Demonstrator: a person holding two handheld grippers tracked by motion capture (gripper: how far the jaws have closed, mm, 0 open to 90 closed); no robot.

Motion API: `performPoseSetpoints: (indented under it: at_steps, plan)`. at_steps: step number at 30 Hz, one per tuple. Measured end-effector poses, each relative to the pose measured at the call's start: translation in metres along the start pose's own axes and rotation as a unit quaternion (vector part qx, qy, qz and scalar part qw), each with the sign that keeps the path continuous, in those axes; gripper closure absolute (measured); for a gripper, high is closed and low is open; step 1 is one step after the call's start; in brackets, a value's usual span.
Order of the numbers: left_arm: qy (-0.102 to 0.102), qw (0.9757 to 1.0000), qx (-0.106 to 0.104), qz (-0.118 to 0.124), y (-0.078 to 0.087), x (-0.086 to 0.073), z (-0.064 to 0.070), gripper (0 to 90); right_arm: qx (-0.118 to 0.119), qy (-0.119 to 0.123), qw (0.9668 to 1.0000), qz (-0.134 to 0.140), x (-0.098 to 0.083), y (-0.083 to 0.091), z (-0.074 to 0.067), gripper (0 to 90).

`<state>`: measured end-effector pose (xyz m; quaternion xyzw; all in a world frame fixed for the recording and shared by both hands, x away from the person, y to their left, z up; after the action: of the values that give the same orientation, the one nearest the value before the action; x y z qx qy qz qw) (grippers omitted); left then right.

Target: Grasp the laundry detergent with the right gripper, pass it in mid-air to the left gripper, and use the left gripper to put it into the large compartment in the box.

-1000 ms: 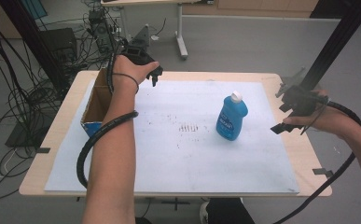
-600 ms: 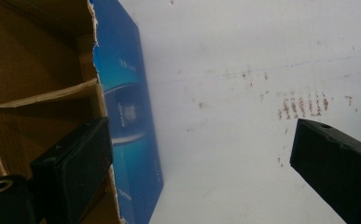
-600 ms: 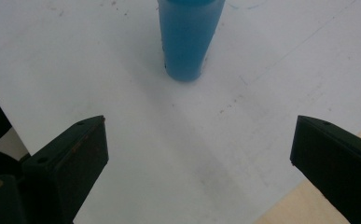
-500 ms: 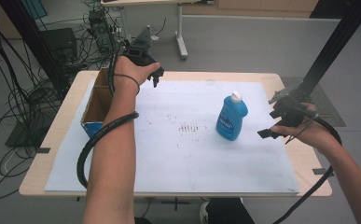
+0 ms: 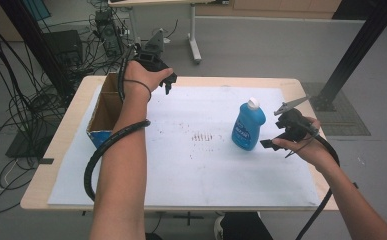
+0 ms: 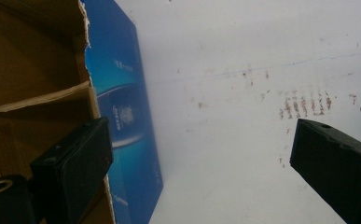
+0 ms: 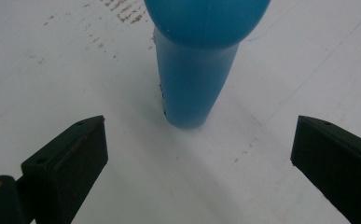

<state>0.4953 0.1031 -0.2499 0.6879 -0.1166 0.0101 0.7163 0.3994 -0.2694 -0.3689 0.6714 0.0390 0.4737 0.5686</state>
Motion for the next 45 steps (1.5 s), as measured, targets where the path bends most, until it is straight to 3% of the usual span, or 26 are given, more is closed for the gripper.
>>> performPoseSetpoints:
  at_steps: [9, 19, 35, 45]
  plan:
    - [-0.002, 1.0000, 0.000, -0.004, -0.004, 0.003, 0.002, 6.4, -0.003, -0.023, 0.9993, 0.031, 0.002, -0.019, -0.007, 3.6]
    - [0.001, 1.0000, 0.003, -0.007, -0.009, 0.004, 0.001, 6.4, -0.017, -0.051, 0.9955, 0.078, 0.004, -0.039, -0.009, 3.1]
    - [0.005, 0.9999, 0.005, -0.009, -0.014, 0.006, 0.000, 6.4, -0.035, -0.065, 0.9880, 0.136, 0.011, -0.055, -0.013, 2.5]
    - [0.002, 1.0000, 0.003, -0.008, -0.014, 0.007, 0.004, 6.4, -0.040, -0.071, 0.9847, 0.154, 0.010, -0.062, -0.017, 2.3]
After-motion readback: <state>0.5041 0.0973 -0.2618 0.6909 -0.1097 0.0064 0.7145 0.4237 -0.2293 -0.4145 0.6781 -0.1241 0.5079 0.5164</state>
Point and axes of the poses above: each handheld gripper's, and its own axes: y roughly backward along the jaws, x roughly out of its top, z roughly to its right, the point moved 4 cm from there along -y, roughly forward along the jaws, and after that the axes turned 6 degrees about -x, right-handed, at the moved point
